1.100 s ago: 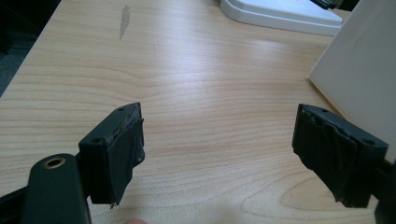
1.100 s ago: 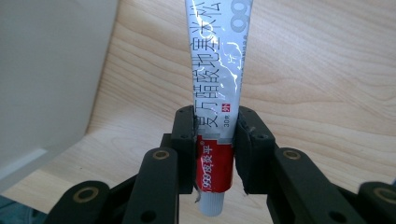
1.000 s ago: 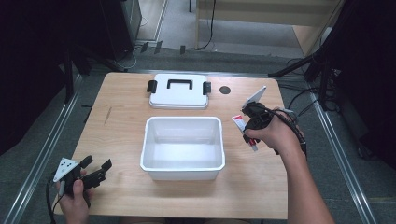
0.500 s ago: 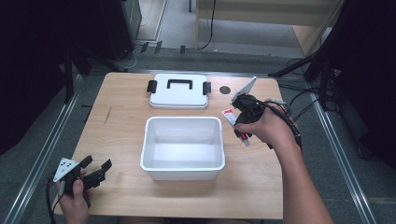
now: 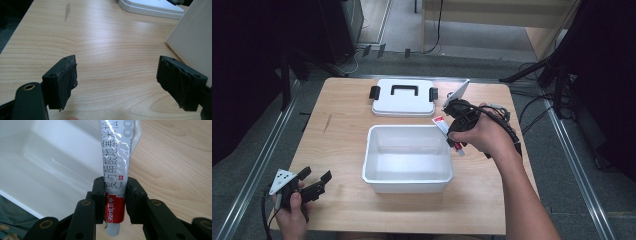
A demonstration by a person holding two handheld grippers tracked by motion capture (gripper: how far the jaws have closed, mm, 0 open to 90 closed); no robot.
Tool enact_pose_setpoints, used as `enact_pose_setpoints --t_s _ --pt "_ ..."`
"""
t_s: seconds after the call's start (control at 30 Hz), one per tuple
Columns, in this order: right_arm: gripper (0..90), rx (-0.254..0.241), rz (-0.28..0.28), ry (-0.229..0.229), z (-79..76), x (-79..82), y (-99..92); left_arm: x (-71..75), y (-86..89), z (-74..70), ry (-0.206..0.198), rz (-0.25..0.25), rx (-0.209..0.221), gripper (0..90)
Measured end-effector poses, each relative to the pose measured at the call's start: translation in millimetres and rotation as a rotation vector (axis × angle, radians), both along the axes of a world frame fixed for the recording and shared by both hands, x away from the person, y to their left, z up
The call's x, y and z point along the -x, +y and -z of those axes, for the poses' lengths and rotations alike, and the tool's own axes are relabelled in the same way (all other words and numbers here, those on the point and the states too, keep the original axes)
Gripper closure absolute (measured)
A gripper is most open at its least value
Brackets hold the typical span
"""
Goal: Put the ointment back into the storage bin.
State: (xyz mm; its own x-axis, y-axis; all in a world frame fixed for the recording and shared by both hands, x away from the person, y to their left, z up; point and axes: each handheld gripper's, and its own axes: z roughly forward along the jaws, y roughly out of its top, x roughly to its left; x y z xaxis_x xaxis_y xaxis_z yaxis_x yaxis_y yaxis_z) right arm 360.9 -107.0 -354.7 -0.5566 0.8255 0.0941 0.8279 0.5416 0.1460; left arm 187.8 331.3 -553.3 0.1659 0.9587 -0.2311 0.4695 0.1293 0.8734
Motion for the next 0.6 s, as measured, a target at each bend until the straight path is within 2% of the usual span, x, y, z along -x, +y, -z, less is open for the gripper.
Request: enact_pose_setpoints --t_s 0.23,0.6 --pt "72.3 -0.012 -0.032 -0.006 -4.4 3.6 12.7 0.1 0.0 0.0 0.000 0.000 0.001 17.4" --pt "72.3 -0.020 -0.085 0.011 1.5 8.0 34.5 0.1 0.1 0.0 0.000 -0.001 0.006 17.4"
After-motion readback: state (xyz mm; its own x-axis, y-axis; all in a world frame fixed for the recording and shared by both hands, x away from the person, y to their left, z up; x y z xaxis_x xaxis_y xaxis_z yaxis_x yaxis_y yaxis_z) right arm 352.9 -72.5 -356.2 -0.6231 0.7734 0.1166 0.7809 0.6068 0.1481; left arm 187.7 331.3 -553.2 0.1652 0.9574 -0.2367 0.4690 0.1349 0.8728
